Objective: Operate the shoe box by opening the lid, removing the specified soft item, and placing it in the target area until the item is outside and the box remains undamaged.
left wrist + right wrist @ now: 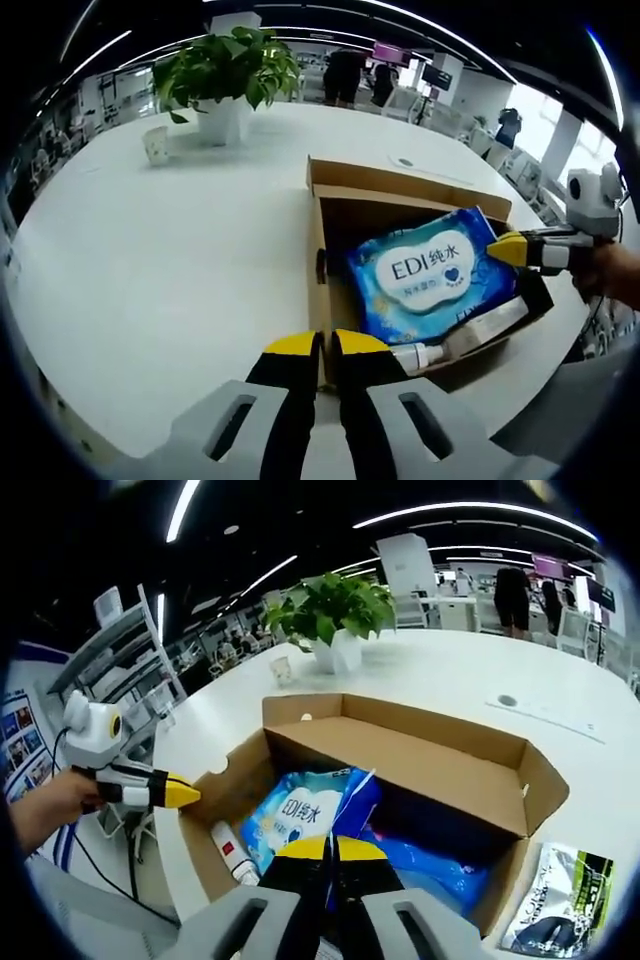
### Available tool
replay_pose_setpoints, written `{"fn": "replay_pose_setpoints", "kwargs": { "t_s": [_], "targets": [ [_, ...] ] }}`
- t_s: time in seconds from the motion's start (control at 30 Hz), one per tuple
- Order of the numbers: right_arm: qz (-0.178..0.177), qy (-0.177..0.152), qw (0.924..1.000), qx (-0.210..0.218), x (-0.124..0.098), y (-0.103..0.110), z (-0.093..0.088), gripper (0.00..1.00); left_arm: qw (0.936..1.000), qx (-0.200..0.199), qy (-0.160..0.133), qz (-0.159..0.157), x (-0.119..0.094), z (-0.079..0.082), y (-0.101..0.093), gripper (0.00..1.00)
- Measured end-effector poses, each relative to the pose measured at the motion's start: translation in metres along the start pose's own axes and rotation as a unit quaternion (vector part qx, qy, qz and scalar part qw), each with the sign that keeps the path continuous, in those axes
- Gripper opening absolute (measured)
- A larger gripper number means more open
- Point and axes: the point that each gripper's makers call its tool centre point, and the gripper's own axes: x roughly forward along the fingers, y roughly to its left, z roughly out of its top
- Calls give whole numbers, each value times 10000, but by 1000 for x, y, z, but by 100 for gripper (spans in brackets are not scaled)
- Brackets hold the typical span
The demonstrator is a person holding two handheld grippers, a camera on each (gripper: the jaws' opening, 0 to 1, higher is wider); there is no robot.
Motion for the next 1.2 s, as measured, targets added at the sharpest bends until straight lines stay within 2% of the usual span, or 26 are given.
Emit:
{"fn": "replay_pose_setpoints", "kwargs": {
  "t_s": [0.23, 0.43, 0.5, 0.6, 0.77, 1.2],
  "targets": [
    [-65, -73, 9999, 46, -7, -9, -1, 0, 9998, 86, 153, -13, 1, 0, 1, 4],
    [-89, -154, 9998, 98, -12, -12, 0, 0, 9988, 434, 209, 59, 0, 1, 0, 4],
    [-94, -189, 9997, 111, -14, -13, 1, 0, 9981, 595, 131, 101, -3, 6, 0, 4],
    [-101, -216, 9996, 119, -15, -14, 2, 0, 9980, 620, 2, 89, -7, 18, -2, 5],
    [-105, -274, 9995, 149, -19, -15, 2, 0, 9970, 758, -132, -65, -7, 33, -17, 4],
    [-225, -369, 9986, 289, -33, -30, -1, 0, 9913, 1166, 394, -473, 22, 22, -52, 11]
  ]
}}
